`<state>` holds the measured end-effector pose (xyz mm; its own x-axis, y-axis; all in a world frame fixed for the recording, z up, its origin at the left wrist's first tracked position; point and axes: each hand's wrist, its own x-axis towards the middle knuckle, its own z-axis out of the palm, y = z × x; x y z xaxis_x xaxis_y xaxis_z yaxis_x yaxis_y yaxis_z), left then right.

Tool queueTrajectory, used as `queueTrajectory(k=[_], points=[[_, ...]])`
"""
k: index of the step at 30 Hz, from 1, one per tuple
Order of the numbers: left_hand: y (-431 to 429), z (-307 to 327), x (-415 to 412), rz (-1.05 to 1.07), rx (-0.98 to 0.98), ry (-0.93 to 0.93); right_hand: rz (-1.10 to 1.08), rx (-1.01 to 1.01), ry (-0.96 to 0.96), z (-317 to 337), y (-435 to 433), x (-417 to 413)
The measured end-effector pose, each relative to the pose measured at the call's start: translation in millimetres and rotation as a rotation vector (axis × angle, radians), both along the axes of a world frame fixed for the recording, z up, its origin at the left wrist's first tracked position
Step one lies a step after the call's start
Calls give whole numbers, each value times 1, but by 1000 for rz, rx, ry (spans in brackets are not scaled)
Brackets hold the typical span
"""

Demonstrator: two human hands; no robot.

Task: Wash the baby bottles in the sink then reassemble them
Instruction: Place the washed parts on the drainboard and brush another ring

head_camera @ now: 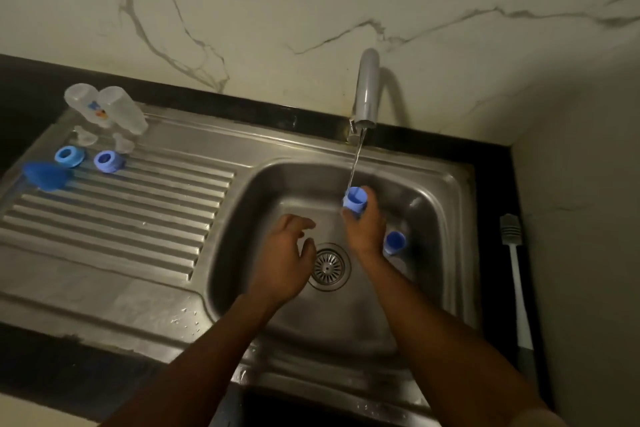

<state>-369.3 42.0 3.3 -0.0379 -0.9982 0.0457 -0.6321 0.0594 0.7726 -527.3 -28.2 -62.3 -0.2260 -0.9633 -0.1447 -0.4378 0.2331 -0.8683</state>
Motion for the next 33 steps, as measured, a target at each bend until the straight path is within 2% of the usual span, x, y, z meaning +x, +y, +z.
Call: queueTrajectory(k=[3,4,6,8,9,12,14,16,19,22,24,27,30,33], points=[[-13,4,-3,14,-14,9,68,-3,64,17,-6,2],[-14,4,-4,10,-11,19,29,5,66,21,-10,4],[-14,3,-7,-10,5,42,-13,72,82,30,-18,7],[-14,0,-9,-36,19,57,42,181,99,38,-27,10],[-14,-1,-9,-40,30,61,-3,239,9,42,-31,11],[-16,-2,-8,-29,58,123,-111,463,-469,65,-35,11],[-22,0,-7,-42,37,212,-129,575,-641,80,-31,12],[-36,2,-5,-90,46,298,-161,623,-717,88,-28,13],[-62,4,-7,-217,141,421,-160,697,-728,90,-21,15],[-73,6,-14,-306,207,500,-161,669,-899,95,-5,13],[-76,1,-21,-289,212,508,-221,614,-791,101,5,12],[-84,0,-29,-160,256,441,-312,549,-521,106,26,9],[-101,13,-44,-196,301,384,-370,546,-513,98,47,2],[-114,29,-56,-198,189,358,-344,445,-369,93,65,-6]])
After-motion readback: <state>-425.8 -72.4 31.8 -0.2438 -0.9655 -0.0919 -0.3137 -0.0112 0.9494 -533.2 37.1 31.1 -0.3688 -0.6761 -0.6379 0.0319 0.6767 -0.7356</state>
